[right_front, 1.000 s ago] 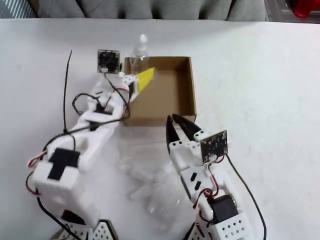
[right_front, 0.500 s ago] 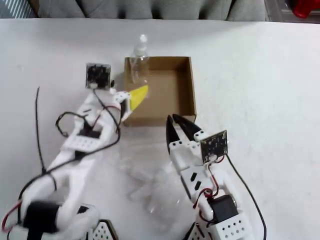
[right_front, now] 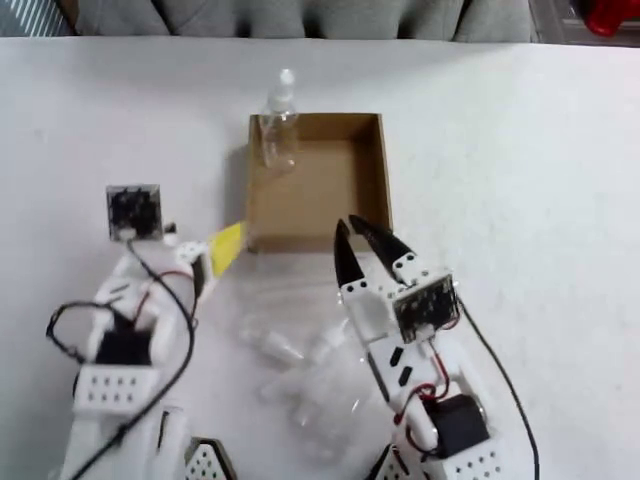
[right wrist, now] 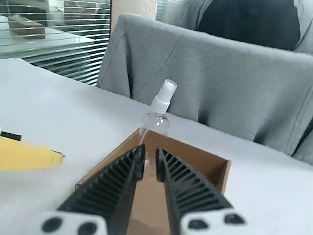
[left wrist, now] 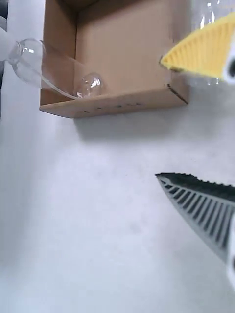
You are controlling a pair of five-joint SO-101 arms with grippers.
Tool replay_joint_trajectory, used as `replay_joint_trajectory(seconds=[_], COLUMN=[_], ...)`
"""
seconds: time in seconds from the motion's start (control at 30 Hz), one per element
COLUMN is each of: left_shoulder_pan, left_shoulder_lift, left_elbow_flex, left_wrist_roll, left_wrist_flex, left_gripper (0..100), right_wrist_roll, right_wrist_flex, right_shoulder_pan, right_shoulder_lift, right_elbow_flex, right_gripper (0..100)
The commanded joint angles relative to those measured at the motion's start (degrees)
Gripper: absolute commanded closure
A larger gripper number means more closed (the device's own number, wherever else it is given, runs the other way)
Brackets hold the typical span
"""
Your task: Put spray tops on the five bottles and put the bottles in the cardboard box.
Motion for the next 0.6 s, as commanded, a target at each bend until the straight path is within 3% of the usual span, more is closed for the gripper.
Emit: replay_joint_trajectory(seconds=[0.0, 0.07, 0.3, 0.57], left_shoulder_pan=[-1.4, -1.4, -1.4, -1.4], left_shoulder_lift=[-17.4, -24.6, -41.8, -39.1], left_elbow_flex=[4.1, 6.4, 6.9, 7.6], left_wrist_roll=[-0.5, -0.5, -0.5, -0.5], left_wrist_flex=[5.1, 8.6, 27.3, 29.2], left_gripper=[88, 99, 92, 92], right_wrist_roll=[7.3, 9.1, 15.0, 19.7], right_wrist_flex=[7.2, 10.1, 19.3, 47.3], right_shoulder_pan=[0.7, 2.5, 12.4, 27.6], right_shoulder_lift=[-0.3, -0.3, -0.2, 4.2], right_elbow_flex=[-11.9, -15.6, -22.6, -22.7], right_gripper=[98.2, 98.2, 98.2, 97.8])
